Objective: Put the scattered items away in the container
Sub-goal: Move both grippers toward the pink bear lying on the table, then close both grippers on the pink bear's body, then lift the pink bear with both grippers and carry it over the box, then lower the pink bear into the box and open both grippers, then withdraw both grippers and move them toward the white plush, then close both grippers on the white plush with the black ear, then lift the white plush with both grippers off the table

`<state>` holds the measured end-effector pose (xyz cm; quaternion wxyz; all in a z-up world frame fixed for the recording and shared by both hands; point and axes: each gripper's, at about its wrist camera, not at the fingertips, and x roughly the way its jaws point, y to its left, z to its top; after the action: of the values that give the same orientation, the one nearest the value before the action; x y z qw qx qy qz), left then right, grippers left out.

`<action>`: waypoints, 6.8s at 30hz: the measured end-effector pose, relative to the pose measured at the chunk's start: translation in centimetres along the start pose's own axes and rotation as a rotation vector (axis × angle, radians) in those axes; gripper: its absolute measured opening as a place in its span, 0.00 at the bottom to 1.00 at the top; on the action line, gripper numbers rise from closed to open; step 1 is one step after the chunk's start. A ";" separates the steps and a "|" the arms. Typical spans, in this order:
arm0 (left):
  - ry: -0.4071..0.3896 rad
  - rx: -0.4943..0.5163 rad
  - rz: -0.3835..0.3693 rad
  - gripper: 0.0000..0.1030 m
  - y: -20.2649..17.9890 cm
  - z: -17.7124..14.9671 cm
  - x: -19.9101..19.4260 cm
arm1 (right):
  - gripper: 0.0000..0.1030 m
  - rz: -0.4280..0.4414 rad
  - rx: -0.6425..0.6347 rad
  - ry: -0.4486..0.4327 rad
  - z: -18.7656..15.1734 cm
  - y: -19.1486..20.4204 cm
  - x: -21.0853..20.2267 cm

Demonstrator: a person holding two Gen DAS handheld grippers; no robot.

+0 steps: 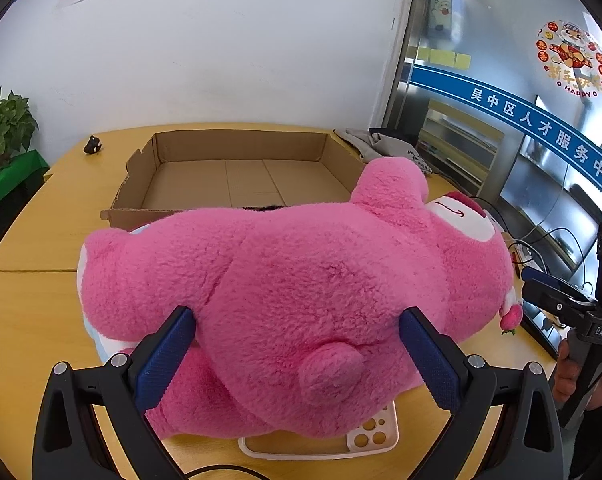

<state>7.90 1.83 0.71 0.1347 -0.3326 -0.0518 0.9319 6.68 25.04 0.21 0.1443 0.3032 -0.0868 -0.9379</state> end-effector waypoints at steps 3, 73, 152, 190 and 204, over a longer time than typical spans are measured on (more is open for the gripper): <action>-0.006 0.001 0.002 1.00 -0.1 -0.3 -0.2 | 1.00 0.020 -0.003 0.007 0.1 0.2 0.3; 0.264 -0.046 0.032 0.40 14.8 27.3 33.8 | 0.67 -0.043 0.068 0.128 27.3 -5.5 35.7; 0.093 -0.203 -0.255 1.00 4.1 6.9 5.2 | 0.80 -0.034 -0.138 0.166 5.0 3.9 9.7; 0.329 -0.138 -0.318 0.87 4.5 7.5 16.2 | 0.75 0.301 -0.032 0.319 4.4 4.5 18.6; 0.312 -0.220 -0.270 0.84 4.4 4.7 13.0 | 0.86 0.277 -0.080 0.356 4.3 4.2 14.6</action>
<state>-5.69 1.23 -4.31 0.2275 -0.4752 -0.1759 0.8316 -6.23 16.68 -3.22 0.2965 0.4431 -0.0637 -0.8436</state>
